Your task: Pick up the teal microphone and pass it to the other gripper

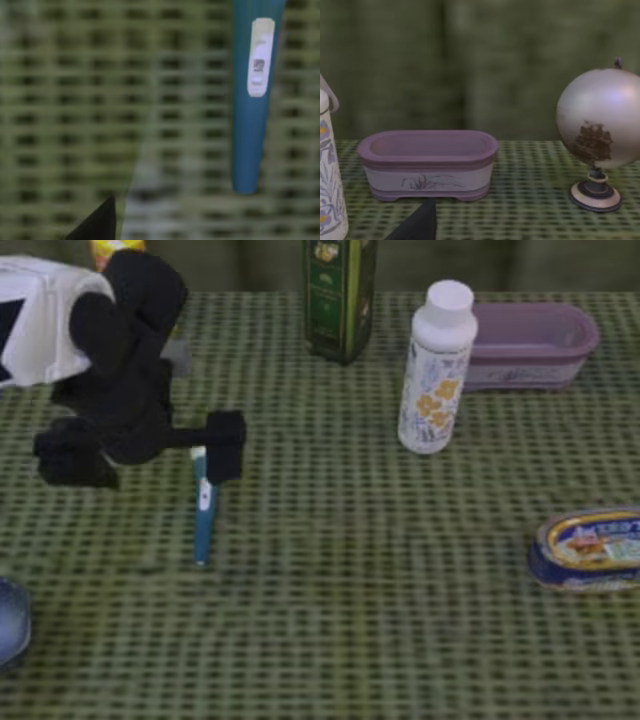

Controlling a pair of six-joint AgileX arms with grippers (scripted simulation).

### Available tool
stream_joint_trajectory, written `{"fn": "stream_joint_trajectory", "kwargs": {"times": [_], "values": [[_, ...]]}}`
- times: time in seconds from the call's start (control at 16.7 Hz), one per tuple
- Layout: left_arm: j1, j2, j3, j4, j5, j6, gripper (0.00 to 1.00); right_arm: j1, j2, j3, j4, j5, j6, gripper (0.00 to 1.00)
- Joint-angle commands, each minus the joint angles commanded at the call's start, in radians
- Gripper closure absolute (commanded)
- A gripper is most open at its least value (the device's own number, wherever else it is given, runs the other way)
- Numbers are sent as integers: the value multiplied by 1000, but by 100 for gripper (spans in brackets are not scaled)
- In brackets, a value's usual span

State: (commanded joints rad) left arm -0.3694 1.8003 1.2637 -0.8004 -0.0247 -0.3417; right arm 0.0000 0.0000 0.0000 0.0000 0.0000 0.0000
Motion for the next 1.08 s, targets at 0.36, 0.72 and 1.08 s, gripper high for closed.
{"fn": "stream_joint_trajectory", "kwargs": {"times": [0.36,0.72,1.08], "values": [[-35,155,104,-92,-8,-30,0,0,0,0,0,0,0,0],[-30,165,95,-74,-7,-28,0,0,0,0,0,0,0,0],[-27,310,19,153,-6,-20,0,0,0,0,0,0,0,0]]}}
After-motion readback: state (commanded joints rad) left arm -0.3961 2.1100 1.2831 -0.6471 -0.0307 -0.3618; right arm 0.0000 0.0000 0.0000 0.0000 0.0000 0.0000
